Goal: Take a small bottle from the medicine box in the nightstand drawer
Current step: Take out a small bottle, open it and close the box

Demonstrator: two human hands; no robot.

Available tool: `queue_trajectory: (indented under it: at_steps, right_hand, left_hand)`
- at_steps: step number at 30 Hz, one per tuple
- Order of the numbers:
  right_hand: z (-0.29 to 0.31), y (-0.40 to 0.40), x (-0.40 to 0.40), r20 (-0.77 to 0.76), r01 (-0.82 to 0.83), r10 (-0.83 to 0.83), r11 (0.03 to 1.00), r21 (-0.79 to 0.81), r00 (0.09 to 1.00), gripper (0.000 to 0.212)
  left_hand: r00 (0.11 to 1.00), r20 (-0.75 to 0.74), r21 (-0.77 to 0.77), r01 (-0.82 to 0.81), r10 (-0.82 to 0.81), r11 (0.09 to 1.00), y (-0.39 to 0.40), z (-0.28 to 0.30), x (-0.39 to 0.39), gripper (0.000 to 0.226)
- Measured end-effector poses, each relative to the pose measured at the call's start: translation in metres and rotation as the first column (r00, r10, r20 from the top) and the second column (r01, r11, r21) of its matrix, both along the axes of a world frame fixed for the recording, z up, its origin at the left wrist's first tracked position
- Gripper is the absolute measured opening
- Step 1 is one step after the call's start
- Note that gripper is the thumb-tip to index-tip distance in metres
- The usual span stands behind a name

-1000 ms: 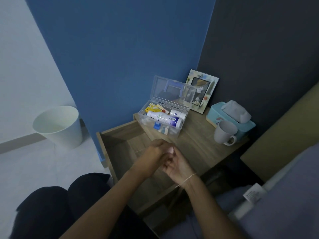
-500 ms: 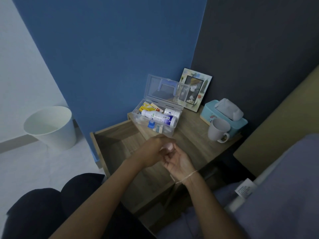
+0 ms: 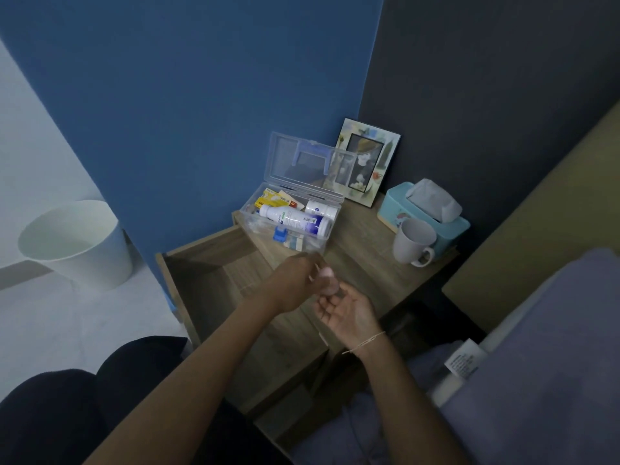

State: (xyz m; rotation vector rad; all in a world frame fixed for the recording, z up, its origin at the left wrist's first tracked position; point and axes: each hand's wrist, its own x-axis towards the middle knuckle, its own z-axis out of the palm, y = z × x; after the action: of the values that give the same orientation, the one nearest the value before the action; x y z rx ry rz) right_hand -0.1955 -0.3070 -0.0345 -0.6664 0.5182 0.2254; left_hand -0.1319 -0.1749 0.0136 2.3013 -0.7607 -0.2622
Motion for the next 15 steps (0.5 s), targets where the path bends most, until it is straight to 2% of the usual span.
queue_trajectory:
  at_steps: [4, 8, 10, 13, 15]
  right_hand:
    - [-0.017, -0.011, 0.003, -0.019, 0.089, -0.090, 0.995, -0.034, 0.996, 0.021]
    - [-0.030, -0.017, 0.005, 0.011, 0.106, -0.105, 0.986, -0.125, 0.994, 0.038]
    - [-0.036, -0.018, 0.005, 0.033, 0.135, -0.131, 0.966, -0.220, 0.991, 0.041]
    - [-0.043, -0.015, 0.009, 0.020, 0.164, -0.174, 0.872, -0.462, 0.985, 0.031]
    - [-0.047, -0.012, 0.011, -0.003, 0.115, -0.161, 0.716, -0.689, 0.987, 0.028]
  left_hand:
    - [0.994, 0.017, -0.053, -0.105, 0.106, 0.993, -0.006, -0.016, 0.007, 0.029]
    - [0.991, -0.019, 0.054, -0.129, 0.130, 0.990, -0.005, -0.038, 0.012, 0.032]
    - [0.989, -0.030, 0.108, -0.139, 0.143, 0.984, -0.006, -0.049, 0.013, 0.036]
    - [0.990, -0.037, 0.151, -0.131, 0.138, 0.980, -0.010, -0.063, 0.015, 0.039]
    - [0.993, -0.011, 0.195, -0.115, 0.120, 0.974, -0.015, -0.072, 0.015, 0.041]
